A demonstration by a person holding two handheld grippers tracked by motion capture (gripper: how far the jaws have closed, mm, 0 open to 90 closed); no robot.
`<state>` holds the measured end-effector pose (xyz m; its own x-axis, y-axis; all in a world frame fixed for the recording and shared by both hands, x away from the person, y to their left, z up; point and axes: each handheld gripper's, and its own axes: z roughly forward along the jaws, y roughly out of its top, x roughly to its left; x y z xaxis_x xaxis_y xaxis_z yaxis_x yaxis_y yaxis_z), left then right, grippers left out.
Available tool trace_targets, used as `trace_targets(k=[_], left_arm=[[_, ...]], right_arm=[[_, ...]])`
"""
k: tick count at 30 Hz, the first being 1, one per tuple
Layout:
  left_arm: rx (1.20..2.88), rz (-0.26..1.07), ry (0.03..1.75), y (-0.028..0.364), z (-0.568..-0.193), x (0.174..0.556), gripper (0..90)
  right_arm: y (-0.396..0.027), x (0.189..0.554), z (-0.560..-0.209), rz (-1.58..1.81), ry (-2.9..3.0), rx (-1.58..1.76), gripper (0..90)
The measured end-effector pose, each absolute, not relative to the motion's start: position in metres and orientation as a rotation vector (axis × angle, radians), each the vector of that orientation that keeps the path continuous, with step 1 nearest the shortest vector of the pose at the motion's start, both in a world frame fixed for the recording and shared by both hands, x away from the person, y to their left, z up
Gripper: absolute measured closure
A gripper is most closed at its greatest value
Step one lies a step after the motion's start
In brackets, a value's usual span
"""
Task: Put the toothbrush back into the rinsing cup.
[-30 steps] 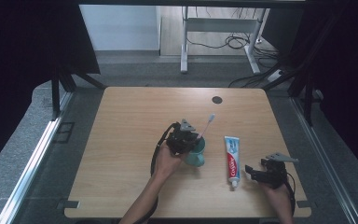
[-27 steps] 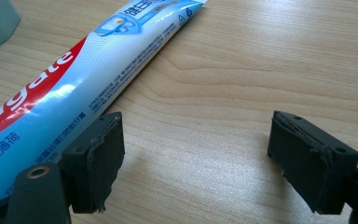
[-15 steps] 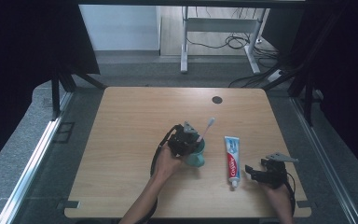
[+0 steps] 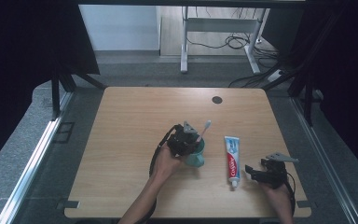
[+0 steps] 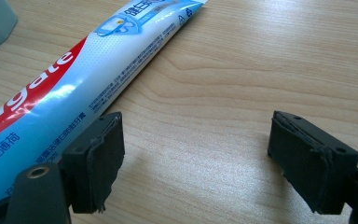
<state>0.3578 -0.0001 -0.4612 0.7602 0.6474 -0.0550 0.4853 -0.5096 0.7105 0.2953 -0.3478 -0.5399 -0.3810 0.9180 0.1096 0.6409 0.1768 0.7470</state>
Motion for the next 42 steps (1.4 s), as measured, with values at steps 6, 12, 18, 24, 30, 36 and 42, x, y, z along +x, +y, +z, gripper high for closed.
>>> trace_targets(k=[6, 12, 18, 24, 30, 36, 42], left_arm=[[2.186, 0.294, 0.832, 0.003, -0.453, 0.356, 67.8], [2.161, 0.306, 0.817, 0.007, -0.443, 0.352, 57.4], [2.168, 0.295, 0.802, 0.009, -0.433, 0.348, 44.0], [2.193, 0.287, 0.813, 0.012, -0.428, 0.345, 30.5], [2.202, 0.293, 0.825, 0.016, -0.425, 0.343, 18.6], [2.199, 0.291, 0.818, 0.025, -0.418, 0.338, 14.3], [2.207, 0.292, 0.813, 0.035, -0.416, 0.33, 10.4]], right_arm=[[-0.348, 0.295, -0.54, 1.036, 2.097, 1.471, 18.3], [-0.347, 0.295, -0.54, 1.036, 2.095, 1.473, 18.4], [-0.347, 0.295, -0.54, 1.034, 2.096, 1.47, 18.5], [-0.347, 0.295, -0.54, 1.035, 2.093, 1.468, 18.5], [-0.347, 0.294, -0.54, 1.035, 2.093, 1.468, 18.5], [-0.347, 0.294, -0.54, 1.033, 2.094, 1.47, 18.5], [-0.347, 0.294, -0.54, 1.031, 2.097, 1.47, 18.5]])
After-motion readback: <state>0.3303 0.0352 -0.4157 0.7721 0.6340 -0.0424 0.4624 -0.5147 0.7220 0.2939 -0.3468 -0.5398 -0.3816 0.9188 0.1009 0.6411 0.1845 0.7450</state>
